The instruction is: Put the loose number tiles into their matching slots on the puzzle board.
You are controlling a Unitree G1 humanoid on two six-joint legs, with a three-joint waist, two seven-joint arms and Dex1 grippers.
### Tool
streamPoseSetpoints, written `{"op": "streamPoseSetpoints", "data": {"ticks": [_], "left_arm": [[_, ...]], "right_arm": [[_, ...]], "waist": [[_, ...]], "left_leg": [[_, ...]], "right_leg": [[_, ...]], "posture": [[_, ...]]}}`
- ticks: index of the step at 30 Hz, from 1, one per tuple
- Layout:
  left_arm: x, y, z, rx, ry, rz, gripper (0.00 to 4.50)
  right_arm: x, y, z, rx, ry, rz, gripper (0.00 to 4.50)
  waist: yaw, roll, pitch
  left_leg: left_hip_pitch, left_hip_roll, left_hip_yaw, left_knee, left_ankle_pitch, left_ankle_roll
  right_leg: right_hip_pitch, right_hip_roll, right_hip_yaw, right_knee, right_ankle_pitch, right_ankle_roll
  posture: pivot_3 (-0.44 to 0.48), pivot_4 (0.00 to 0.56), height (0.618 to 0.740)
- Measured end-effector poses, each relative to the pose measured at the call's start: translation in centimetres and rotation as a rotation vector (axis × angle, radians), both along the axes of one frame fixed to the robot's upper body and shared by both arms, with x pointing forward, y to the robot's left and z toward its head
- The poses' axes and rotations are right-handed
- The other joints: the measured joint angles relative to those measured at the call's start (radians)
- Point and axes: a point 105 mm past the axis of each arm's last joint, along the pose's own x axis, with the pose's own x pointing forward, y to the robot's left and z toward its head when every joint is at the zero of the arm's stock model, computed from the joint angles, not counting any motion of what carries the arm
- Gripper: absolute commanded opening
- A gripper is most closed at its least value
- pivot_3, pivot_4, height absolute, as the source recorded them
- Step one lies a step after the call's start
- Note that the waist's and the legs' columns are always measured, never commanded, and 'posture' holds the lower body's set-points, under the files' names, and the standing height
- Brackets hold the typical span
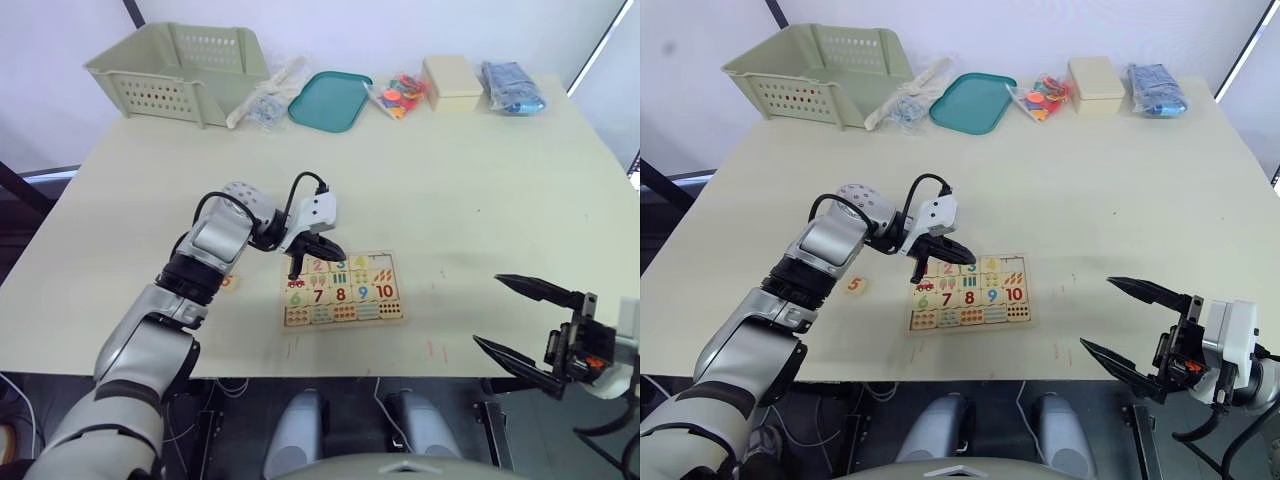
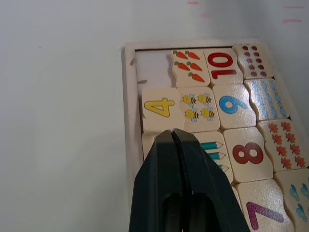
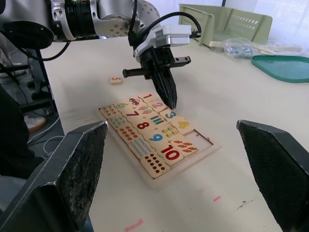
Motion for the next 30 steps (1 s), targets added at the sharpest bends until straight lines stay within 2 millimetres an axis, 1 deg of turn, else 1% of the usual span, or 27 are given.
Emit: {"op": "streamPoseSetpoints", "data": {"ticks": [23,27,30], "left_arm": [[0.3,-0.4,-0.6,0.027,-0.021,0.021,0.02],[0.2,-0.4,-1.1,0.037,-0.011,0.023,0.02],[0.2,-0.5,-1.2,0.039,-0.008,0.024,0.02]], "right_arm": [[-0.1,0.0,-0.1,0.002,0.01,-0.001,4.5],[-0.1,0.0,-0.1,0.002,0.01,-0.002,4.5],[-0.1,0.0,-0.1,0.002,0.01,-0.002,4.5]], "waist": [[0.0,0.0,0.0],[0.0,0.0,0.0],[0.0,0.0,0.0]], "left_leg": [[0.0,0.0,0.0,0.0,0.0,0.0],[0.0,0.0,0.0,0.0,0.0,0.0],[0.0,0.0,0.0,0.0,0.0,0.0]], "right_leg": [[0.0,0.0,0.0,0.0,0.0,0.0],[0.0,0.0,0.0,0.0,0.0,0.0],[0.0,0.0,0.0,0.0,0.0,0.0]], "posture": [[0.0,0.15,0.74],[0.0,0.15,0.74],[0.0,0.15,0.74]]}}
